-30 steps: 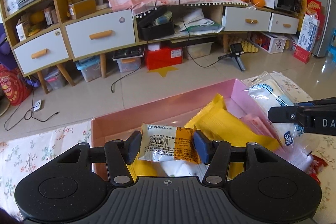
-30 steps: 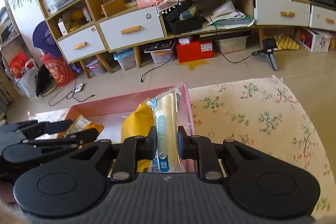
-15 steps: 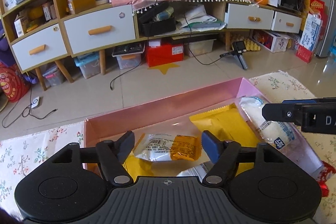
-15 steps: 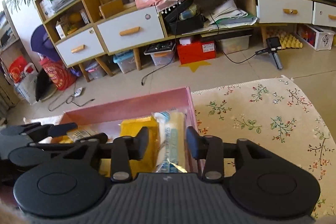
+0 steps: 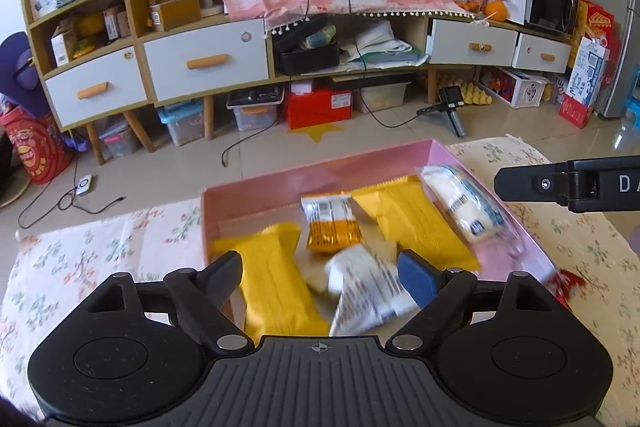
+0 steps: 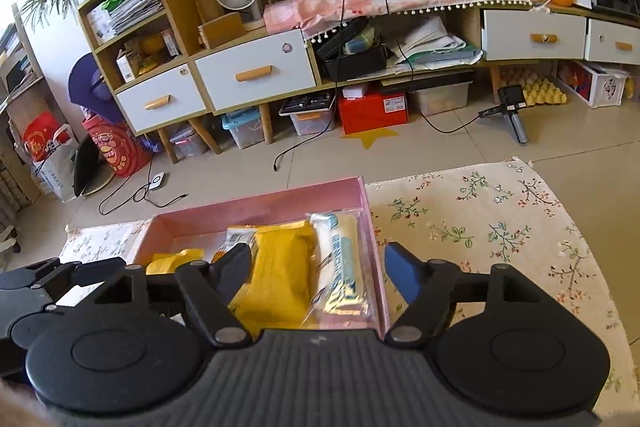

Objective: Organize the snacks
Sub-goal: 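Withdraw both tools from the box toward the loose snacks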

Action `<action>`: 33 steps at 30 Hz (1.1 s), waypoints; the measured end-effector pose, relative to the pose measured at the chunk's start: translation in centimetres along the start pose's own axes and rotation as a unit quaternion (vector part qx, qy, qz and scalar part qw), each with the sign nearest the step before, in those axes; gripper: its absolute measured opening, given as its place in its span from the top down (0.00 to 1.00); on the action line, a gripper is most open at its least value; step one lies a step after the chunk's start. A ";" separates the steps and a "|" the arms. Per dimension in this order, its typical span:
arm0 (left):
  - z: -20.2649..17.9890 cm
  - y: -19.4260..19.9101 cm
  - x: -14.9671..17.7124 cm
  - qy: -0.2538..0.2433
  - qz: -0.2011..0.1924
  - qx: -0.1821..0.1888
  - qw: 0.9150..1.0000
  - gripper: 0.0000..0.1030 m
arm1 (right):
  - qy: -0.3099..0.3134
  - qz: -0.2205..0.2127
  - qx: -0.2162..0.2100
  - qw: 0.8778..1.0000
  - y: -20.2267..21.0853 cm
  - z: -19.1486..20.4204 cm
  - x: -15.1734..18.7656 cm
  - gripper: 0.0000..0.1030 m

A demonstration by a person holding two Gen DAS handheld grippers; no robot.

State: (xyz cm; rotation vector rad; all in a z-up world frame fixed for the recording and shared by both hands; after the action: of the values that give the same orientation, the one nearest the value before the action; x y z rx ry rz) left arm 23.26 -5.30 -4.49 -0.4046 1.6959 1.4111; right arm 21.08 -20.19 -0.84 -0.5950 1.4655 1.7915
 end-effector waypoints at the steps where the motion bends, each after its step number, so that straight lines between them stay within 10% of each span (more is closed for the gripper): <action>1: 0.0 0.4 0.2 0.001 0.000 0.000 1.000 0.14 | 0.005 0.001 0.000 1.000 0.3 0.2 0.1 0.27; 16: -0.3 6.4 4.6 -0.013 0.035 -0.015 0.999 0.05 | 0.037 0.017 0.007 0.999 4.3 1.7 3.0 0.02; 33: 1.1 10.3 10.0 0.023 0.072 -0.039 0.996 0.03 | 0.043 0.039 0.021 0.998 6.7 1.8 7.2 0.00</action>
State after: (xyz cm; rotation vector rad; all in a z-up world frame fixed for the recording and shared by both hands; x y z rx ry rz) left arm 10.65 1.55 -5.72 -0.3649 1.7403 1.5877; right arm 11.59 -17.17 -1.59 -0.6079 1.6006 1.8084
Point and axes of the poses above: each gripper's, at about its wrist camera, not at the fingertips, and y roughly against the way its jaws point, z to its left, x to its underside, the point moved 7 cm from there along -y, roughly the way its jaws point, and after that the axes turned 3 degrees about -z, right-handed, at the moved point
